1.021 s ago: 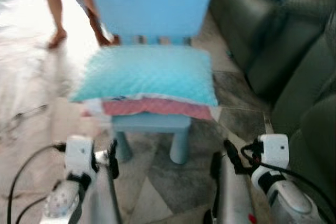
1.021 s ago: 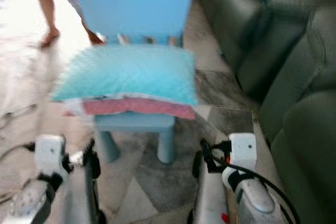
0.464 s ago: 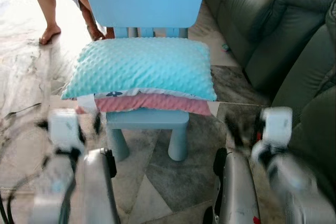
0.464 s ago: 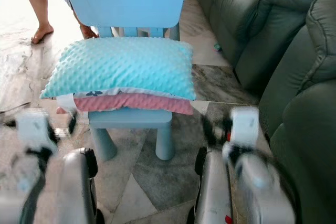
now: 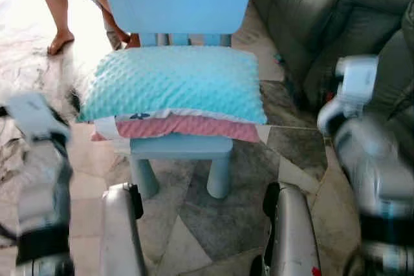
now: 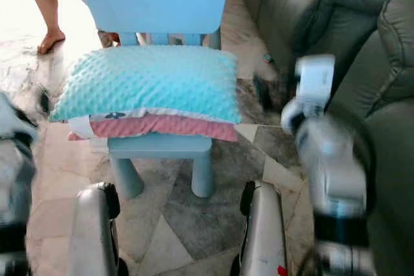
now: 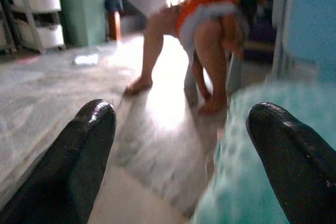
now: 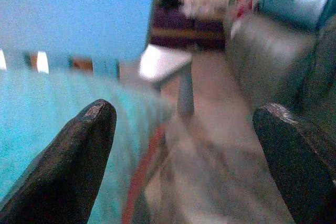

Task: Move the pillow to the sofa

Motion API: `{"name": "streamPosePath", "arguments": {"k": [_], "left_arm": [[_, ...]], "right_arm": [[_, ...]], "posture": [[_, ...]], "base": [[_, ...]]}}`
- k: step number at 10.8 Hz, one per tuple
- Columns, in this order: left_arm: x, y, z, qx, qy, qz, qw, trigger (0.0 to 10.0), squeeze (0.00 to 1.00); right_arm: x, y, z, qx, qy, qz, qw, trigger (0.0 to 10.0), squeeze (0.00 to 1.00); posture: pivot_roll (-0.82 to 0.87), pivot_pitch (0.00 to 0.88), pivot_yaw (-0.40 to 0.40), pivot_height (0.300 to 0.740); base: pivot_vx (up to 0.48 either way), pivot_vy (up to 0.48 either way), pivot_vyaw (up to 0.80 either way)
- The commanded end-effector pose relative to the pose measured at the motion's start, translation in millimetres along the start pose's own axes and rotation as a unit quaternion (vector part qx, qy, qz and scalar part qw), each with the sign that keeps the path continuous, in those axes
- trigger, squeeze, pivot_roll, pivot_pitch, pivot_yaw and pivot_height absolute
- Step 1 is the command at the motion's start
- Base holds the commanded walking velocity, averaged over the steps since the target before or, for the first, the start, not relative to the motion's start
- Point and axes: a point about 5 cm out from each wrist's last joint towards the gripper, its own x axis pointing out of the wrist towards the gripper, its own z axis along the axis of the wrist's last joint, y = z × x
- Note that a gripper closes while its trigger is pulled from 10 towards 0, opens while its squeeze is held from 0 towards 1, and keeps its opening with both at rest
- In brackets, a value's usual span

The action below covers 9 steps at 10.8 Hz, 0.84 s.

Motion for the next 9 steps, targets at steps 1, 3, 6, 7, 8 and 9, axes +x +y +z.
{"name": "streamPosePath", "arguments": {"k": [1, 3, 6, 7, 8, 9], "left_arm": [[2.2, -2.4, 3.7, -0.012, -0.010, 0.000, 1.000, 10.0, 0.00], [8.4, -9.2, 6.5, -0.033, -0.019, -0.018, 0.999, 10.0, 0.81], [39.9, -24.4, 3.6, -0.075, 0.037, -0.017, 0.996, 10.0, 0.00], [47.6, -28.8, 6.6, -0.086, 0.037, -0.019, 0.995, 10.0, 0.00], [54.5, -33.1, 11.0, -0.088, 0.037, -0.026, 0.995, 10.0, 0.00], [60.6, -34.8, 15.3, -0.084, 0.036, -0.028, 0.995, 10.0, 0.00]], "right_arm": [[4.4, 1.6, 7.0, -0.007, -0.015, 0.007, 1.000, 10.0, 0.00], [11.1, 4.9, 11.7, -0.004, -0.030, 0.026, 0.999, 10.0, 1.00], [30.1, 3.8, -4.6, 0.076, -0.004, 0.021, 0.997, 10.0, 0.55], [39.1, 7.9, -7.4, 0.105, 0.003, 0.033, 0.994, 10.0, 0.00], [49.8, 8.3, -6.4, 0.154, 0.007, 0.034, 0.987, 10.0, 0.00], [58.8, 7.4, -6.7, 0.193, 0.015, 0.028, 0.981, 10.0, 0.00]], "posture": [[-0.09, 0.098, -0.043, 0.380], [-0.09, 0.096, -0.040, 0.380], [-0.07, 0.111, -0.030, 0.380], [-0.07, 0.114, -0.027, 0.380], [-0.07, 0.125, -0.023, 0.380], [-0.07, 0.142, -0.024, 0.380]], "base": [[0.000, 0.000, 0.00], [0.000, 0.000, 0.00], [0.000, 0.000, 0.00], [0.000, 0.000, 0.00], [0.000, 0.000, 0.00], [0.000, 0.000, 0.00]]}}
